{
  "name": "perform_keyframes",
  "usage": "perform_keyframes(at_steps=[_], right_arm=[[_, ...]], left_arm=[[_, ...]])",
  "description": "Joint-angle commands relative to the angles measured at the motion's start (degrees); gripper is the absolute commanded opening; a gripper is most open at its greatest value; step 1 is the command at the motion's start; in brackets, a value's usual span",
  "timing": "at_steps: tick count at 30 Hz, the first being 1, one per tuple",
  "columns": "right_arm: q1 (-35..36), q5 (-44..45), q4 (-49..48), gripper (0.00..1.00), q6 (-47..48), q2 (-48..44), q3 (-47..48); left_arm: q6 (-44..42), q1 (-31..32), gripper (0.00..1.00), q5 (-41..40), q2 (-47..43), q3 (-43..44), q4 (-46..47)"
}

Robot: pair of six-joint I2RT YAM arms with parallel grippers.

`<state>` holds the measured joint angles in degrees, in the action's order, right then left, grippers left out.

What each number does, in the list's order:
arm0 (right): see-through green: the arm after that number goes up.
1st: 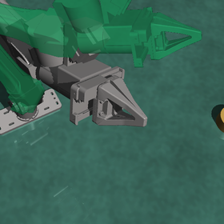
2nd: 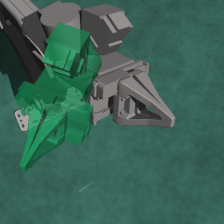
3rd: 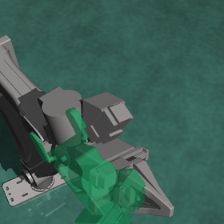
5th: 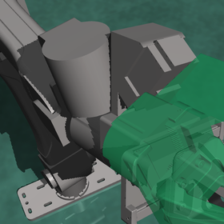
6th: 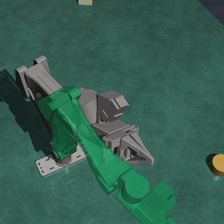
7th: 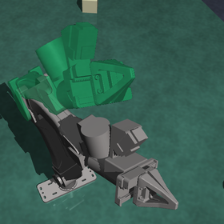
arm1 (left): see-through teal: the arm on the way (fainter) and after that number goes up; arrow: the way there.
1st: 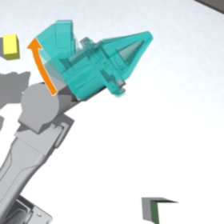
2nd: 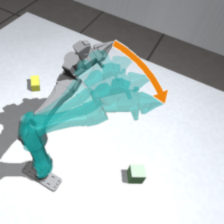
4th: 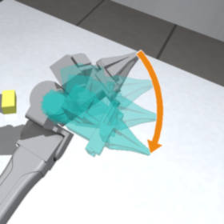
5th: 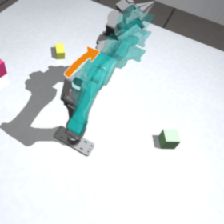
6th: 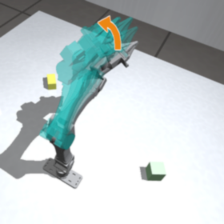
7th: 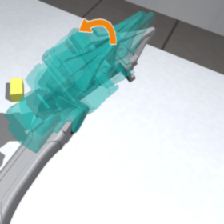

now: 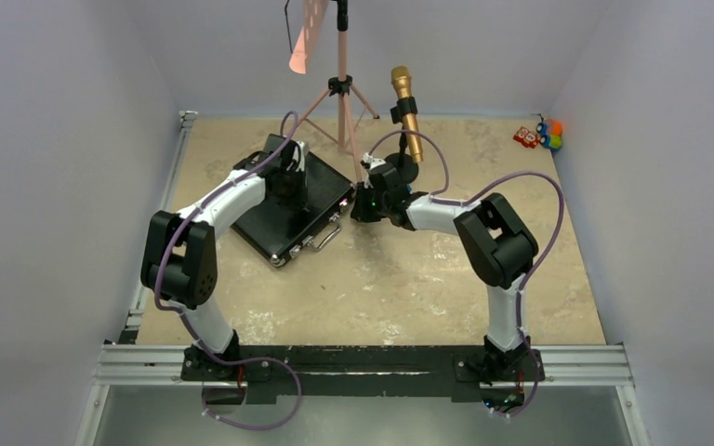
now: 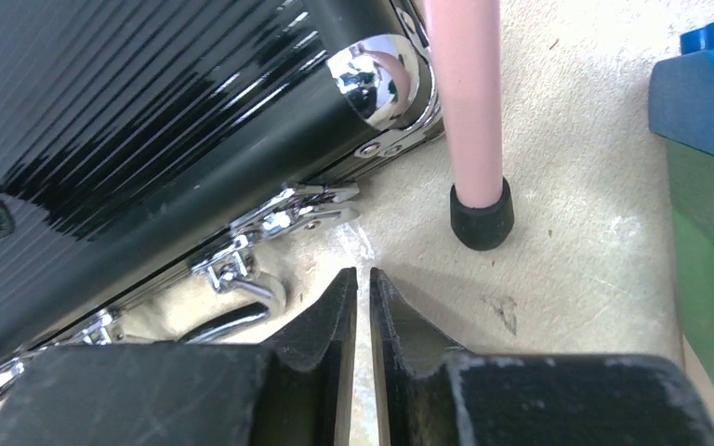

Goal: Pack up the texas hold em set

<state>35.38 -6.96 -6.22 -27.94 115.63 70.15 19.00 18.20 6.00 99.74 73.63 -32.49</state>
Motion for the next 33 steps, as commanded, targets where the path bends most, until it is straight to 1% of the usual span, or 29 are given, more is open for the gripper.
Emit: perform_keyframes(at_steps=[1,6,11,13,16,18,20,24,26,33], right_arm=[[0.6,0.6,-2.8,0.16,1.5,-6.8,-1.3],[1.4,1.0,-2.3,0.21,2.2,-11.5,-3.1],[3.3,0.3,-1.3,0.25,2.3,-14.9,-3.2],[4.7,0.3,-1.1,0.25,2.2,-15.8,-3.0],[7.0,0.0,-1.4,0.26,1.5,-16.5,-2.2],[8.6,-1.0,-2.6,0.26,0.5,-16.2,-1.8],[10.0,-1.9,-3.8,0.26,-0.5,-15.6,-1.3],[12.0,-2.8,-4.2,0.25,-1.3,-13.1,0.6],[12.8,-3.3,-4.4,0.24,-1.8,-11.9,1.4],[14.7,-4.5,-6.4,0.23,-3.3,-9.5,1.7]], left_arm=[[-0.8,0.5,0.3,0.6,-4.3,0.5,-1.2],[-2.8,0.5,0.39,-2.2,-10.8,0.3,-2.2],[-3.7,0.4,0.48,-6.6,-20.3,-5.0,-5.1],[-3.4,0.4,0.49,-8.1,-23.4,-8.0,-6.8],[-3.0,0.3,0.49,-8.3,-26.5,-11.7,-8.2],[-3.1,0.2,0.48,-8.4,-27.2,-13.3,-8.7],[-3.3,0.0,0.41,-7.9,-26.4,-13.3,-8.8],[-3.6,-0.6,0.34,-3.9,-22.0,-11.4,-9.6],[-3.7,-0.8,0.32,-3.3,-20.3,-10.9,-10.3],[-3.6,-1.4,0.26,-7.6,-17.3,-11.6,-12.7]])
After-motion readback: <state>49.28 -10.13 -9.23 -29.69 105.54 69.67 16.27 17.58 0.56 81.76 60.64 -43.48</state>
